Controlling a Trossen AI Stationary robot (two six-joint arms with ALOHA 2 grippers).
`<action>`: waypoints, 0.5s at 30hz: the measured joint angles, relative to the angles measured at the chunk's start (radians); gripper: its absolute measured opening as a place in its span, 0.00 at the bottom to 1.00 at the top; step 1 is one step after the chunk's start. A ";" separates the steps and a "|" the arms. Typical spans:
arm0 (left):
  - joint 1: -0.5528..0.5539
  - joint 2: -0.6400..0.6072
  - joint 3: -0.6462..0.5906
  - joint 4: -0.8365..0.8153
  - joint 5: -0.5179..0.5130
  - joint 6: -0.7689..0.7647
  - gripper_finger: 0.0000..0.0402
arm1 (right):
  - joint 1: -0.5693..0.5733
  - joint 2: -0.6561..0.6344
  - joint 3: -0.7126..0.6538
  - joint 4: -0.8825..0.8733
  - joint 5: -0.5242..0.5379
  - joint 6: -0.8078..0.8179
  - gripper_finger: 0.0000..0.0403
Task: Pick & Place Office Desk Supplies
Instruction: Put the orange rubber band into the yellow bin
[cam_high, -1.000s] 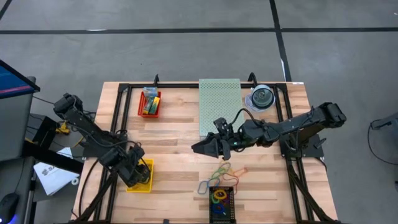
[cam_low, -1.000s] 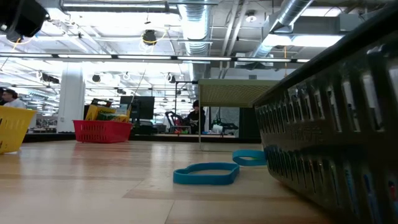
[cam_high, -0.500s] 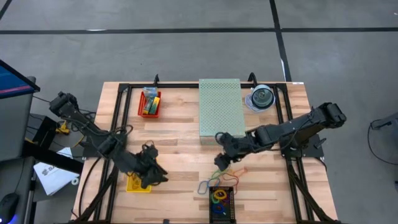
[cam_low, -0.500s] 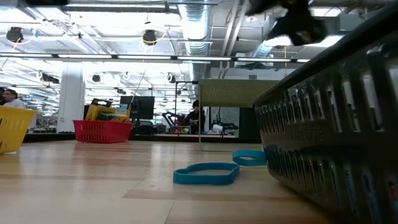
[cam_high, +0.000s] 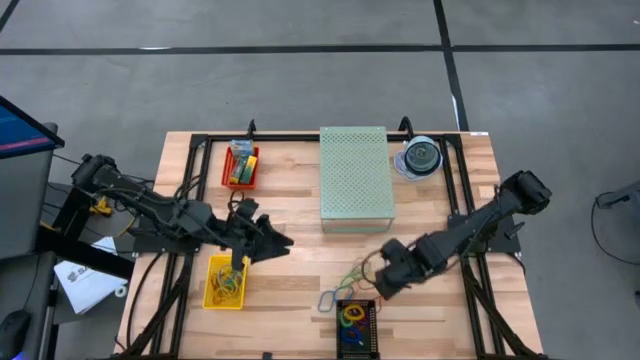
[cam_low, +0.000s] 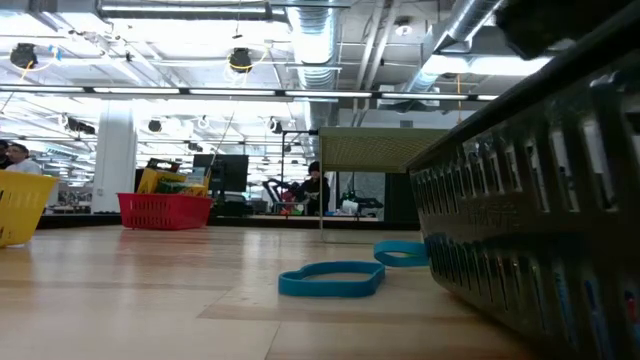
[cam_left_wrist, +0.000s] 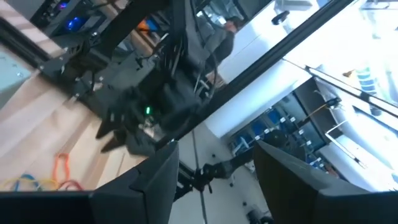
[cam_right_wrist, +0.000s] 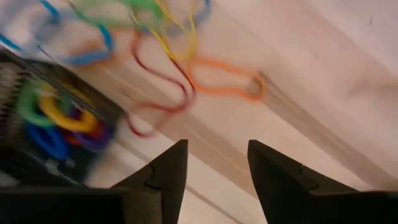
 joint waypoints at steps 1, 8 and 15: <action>0.011 0.000 0.000 0.005 0.016 0.002 0.51 | 0.014 0.012 -0.009 0.005 -0.011 0.013 0.41; 0.049 0.000 0.000 0.006 0.071 0.005 0.50 | 0.038 0.042 -0.130 0.124 -0.038 0.185 0.44; 0.064 0.000 0.000 0.010 0.072 0.008 0.50 | -0.014 0.045 -0.242 0.298 0.001 0.284 0.43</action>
